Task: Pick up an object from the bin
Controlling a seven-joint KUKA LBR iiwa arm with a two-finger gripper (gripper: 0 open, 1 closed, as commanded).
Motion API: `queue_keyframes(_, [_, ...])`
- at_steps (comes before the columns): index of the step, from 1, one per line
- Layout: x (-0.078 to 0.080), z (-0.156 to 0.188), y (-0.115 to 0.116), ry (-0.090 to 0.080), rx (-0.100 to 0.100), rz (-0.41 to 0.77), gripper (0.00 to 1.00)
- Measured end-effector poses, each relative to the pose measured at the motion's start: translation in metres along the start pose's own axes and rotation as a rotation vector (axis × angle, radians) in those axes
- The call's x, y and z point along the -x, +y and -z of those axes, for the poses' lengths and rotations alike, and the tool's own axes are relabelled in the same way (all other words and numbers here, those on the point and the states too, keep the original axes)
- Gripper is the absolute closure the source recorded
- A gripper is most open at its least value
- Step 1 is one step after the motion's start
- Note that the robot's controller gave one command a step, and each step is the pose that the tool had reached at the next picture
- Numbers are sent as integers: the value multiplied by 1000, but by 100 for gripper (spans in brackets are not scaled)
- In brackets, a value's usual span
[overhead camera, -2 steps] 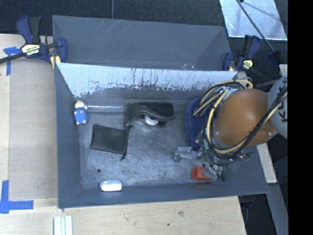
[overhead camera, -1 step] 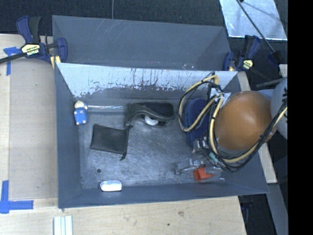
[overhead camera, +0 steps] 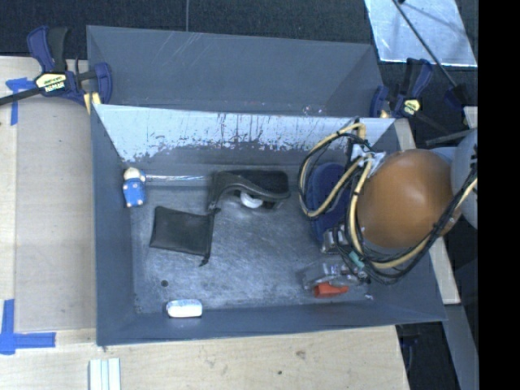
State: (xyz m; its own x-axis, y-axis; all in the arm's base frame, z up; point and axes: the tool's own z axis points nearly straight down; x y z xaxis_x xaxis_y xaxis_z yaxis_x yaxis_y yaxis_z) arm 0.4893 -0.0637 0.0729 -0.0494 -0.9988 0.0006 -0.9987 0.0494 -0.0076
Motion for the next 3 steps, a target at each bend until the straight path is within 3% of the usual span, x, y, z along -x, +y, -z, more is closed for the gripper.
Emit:
queue_keyframes(1, [-9,52,-21,-1,0,15,100])
queue_keyframes(2, [-9,49,-18,-2,8,14,0])
queue_keyframes(3, [-15,-4,4,-5,11,422,0])
